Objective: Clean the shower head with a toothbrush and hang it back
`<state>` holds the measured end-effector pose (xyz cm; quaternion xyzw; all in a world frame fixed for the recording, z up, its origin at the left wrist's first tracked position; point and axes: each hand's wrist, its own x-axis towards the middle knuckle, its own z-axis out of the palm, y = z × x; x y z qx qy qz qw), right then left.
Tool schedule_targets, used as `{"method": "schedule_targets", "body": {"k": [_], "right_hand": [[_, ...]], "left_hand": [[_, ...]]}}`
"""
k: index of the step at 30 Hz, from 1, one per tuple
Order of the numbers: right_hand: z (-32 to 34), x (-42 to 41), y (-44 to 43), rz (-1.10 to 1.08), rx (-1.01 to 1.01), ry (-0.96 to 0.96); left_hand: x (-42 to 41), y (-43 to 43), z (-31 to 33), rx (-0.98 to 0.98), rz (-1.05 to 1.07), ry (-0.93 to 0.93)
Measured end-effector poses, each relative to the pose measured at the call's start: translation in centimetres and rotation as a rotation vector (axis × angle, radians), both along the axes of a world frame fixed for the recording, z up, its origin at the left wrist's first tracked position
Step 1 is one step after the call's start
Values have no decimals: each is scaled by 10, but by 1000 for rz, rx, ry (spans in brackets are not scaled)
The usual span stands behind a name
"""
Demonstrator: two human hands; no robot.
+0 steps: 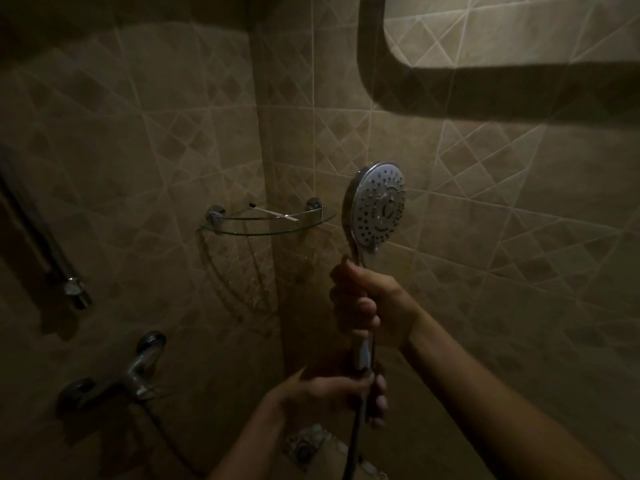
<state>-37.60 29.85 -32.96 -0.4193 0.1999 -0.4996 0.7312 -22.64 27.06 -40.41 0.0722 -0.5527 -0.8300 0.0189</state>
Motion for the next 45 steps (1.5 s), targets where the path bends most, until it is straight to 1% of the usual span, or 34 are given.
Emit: {"method": "schedule_targets", "body": {"k": [1, 3, 5, 6, 8, 9, 11, 13, 15, 17, 18, 20, 23, 25, 27, 29, 31, 33, 35, 36, 37, 39, 41, 43, 44, 45], "right_hand": [[-5, 4, -4, 6, -1, 4], [-11, 12, -9, -17, 39, 20], [-8, 18, -9, -69, 67, 49], [-5, 19, -9, -136, 77, 101], [-1, 21, -11, -347, 103, 256], [-1, 23, -13, -463, 129, 315], [-6, 23, -21, -667, 172, 367], [-12, 26, -30, -804, 198, 441], [-20, 29, -39, -895, 227, 536], [-27, 30, -46, -980, 263, 578], [-30, 31, -50, -1010, 270, 580], [-34, 30, -56, -1022, 278, 580], [-42, 25, -63, -959, 299, 596], [-46, 21, -64, -914, 294, 641], [-48, 18, -61, -890, 245, 708], [-52, 13, -59, -863, 229, 694], [-61, 9, -56, -778, 273, 583], [-74, 11, -55, -613, 331, 385], [-81, 12, -56, -492, 251, 225], [-83, 13, -57, -458, 199, 199], [-81, 16, -57, -444, 153, 211], [-80, 21, -60, -528, 132, 329], [-83, 29, -66, -723, 200, 516], [-93, 41, -75, -862, 256, 659], [-100, 46, -80, -885, 270, 684], [-106, 53, -85, -876, 293, 668]], "left_hand": [[-3, 1, -1, 40, -63, 11], [-11, 5, 0, 54, -160, 53], [-16, 6, -3, 68, -194, 34], [-17, 6, -2, 98, -174, -1], [-20, 5, -7, 133, 6, -145], [-22, 3, -11, 100, 142, -241], [-26, 2, -17, -23, 422, -407], [-31, 2, -18, -101, 564, -494], [-36, 1, -19, -169, 636, -510], [-40, -1, -21, -265, 758, -453], [-41, -1, -21, -281, 820, -414], [-43, -5, -26, -264, 865, -411], [-39, -14, -32, -183, 754, -494], [-34, -29, -39, -274, 660, -473], [-24, -39, -43, -369, 579, -473], [-14, -50, -55, -419, 562, -508], [-5, -58, -71, -458, 542, -536], [3, -58, -75, -445, 448, -528], [8, -51, -69, -386, 391, -476], [8, -49, -70, -354, 414, -443], [7, -46, -71, -323, 451, -395], [6, -44, -74, -333, 609, -328], [7, -49, -81, -430, 834, -364], [8, -54, -91, -460, 973, -430], [6, -57, -98, -469, 999, -474], [6, -58, -104, -474, 1028, -522]]}}
